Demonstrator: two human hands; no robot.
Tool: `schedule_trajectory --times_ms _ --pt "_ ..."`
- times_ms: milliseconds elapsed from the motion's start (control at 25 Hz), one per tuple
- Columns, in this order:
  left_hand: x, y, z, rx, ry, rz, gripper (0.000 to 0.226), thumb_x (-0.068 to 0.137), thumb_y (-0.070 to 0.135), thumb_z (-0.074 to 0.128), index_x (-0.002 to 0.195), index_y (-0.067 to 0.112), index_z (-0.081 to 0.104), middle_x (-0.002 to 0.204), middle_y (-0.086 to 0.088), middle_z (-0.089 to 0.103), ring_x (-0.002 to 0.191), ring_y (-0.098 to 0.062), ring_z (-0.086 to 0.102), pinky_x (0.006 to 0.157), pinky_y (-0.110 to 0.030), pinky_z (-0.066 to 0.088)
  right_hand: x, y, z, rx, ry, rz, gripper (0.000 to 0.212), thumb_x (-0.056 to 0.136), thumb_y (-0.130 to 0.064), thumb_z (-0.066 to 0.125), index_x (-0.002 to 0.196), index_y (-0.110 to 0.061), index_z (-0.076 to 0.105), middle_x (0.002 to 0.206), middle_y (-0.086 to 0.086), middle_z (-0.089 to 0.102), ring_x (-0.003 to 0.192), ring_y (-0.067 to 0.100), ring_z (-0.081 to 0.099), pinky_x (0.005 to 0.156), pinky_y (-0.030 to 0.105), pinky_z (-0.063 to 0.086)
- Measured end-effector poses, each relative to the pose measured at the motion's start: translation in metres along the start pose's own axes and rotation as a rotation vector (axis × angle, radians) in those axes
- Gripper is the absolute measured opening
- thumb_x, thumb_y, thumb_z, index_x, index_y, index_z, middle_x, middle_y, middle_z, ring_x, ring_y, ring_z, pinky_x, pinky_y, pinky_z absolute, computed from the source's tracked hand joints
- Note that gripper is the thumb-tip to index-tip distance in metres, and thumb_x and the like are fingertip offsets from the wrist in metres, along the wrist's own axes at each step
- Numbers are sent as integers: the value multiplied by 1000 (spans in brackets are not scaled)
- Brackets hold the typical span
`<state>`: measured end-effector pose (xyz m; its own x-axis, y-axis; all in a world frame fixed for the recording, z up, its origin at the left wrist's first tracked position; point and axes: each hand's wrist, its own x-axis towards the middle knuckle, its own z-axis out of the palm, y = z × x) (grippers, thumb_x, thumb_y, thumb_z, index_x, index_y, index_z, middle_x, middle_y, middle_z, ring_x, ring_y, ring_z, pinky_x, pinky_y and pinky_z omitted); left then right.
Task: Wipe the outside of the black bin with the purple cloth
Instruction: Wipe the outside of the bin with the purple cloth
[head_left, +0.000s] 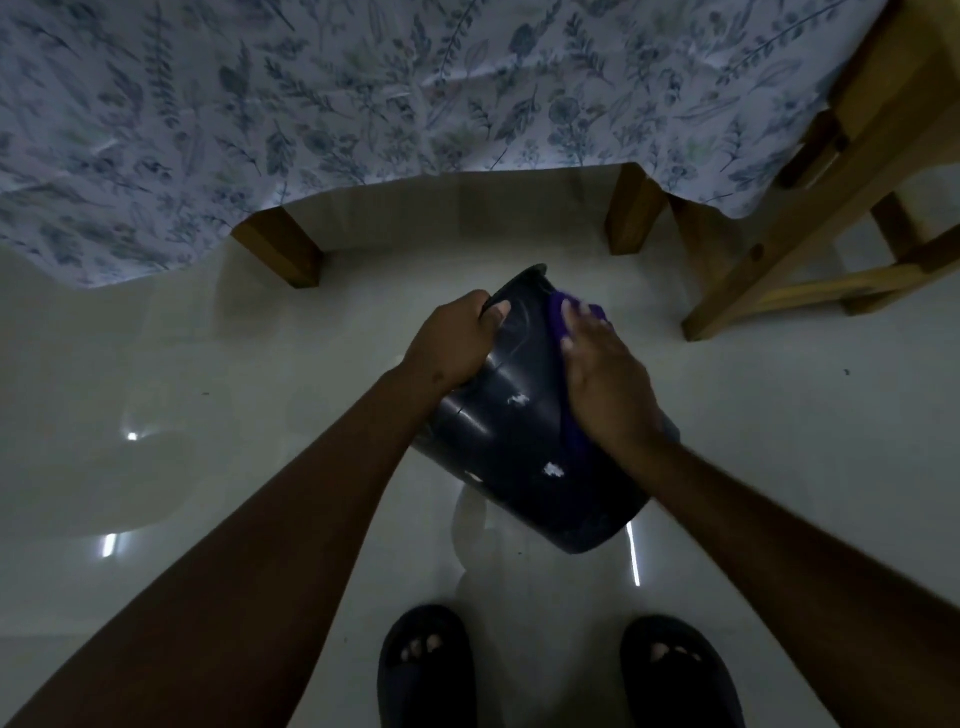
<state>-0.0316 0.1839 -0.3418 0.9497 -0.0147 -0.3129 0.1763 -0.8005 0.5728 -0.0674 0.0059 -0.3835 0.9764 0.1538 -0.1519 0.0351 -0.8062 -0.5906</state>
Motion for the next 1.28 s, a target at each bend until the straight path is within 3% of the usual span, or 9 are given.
schedule_trajectory --times_ms 120,240,360,560,760,880,1000,1160,1280 --pt "2 -3 3 35 34 -45 37 101 40 36 90 10 54 83 -5 57 73 -21 53 65 -29 36 6 4 -1 46 -2 107 50 101 -36 21 149 -24 23 158 2 25 145 23 24 116 47 24" --pt "11 0 8 43 15 -84 36 101 41 36 85 12 50 82 -6 55 76 -23 51 68 -30 35 -74 -16 24 -238 52 -126 53 98 -39 21 149 -25 18 159 3 18 147 27 12 116 49 18" --pt "16 7 5 23 -5 -70 34 101 39 36 85 12 48 85 -7 54 79 -23 49 70 -29 33 -74 -20 34 -296 52 -217 55 98 -39 21 150 -26 16 160 2 15 148 25 8 115 48 14" --pt "10 0 4 16 -6 -104 36 101 40 35 90 11 53 88 -6 56 81 -22 52 73 -29 36 -2 -3 0 17 5 39 51 100 -38 19 150 -25 20 160 1 20 147 21 17 116 52 24" --pt "14 2 8 50 14 -109 35 101 39 35 87 12 50 86 -6 55 81 -23 52 71 -28 34 -85 -12 32 -315 -5 -263 53 98 -40 21 150 -29 14 160 -1 14 148 26 6 115 49 14" --pt "14 11 0 2 -11 -67 34 101 36 36 88 9 53 88 -9 58 89 -30 59 72 -31 38 -37 -12 16 -206 66 -165 50 99 -35 21 149 -25 22 158 3 25 147 26 17 117 48 19" --pt "-10 2 -11 -195 -86 -92 33 100 35 42 107 8 59 102 -10 65 94 -27 62 79 -37 47 1 -3 2 -61 31 -57 47 102 -32 25 148 -23 27 156 3 31 144 23 27 116 42 25" --pt "-41 -27 -1 -136 -8 -79 29 99 42 40 101 16 54 88 3 59 81 -15 56 64 -18 39 11 4 3 -15 -3 -9 48 102 -34 24 149 -25 25 157 2 30 144 22 28 116 42 26" --pt "-23 -23 1 -75 18 -62 29 99 42 40 93 17 54 77 8 53 70 -9 51 59 -16 35 -34 -7 21 -271 61 -92 52 100 -34 25 150 -22 18 159 4 21 146 27 18 117 47 22"
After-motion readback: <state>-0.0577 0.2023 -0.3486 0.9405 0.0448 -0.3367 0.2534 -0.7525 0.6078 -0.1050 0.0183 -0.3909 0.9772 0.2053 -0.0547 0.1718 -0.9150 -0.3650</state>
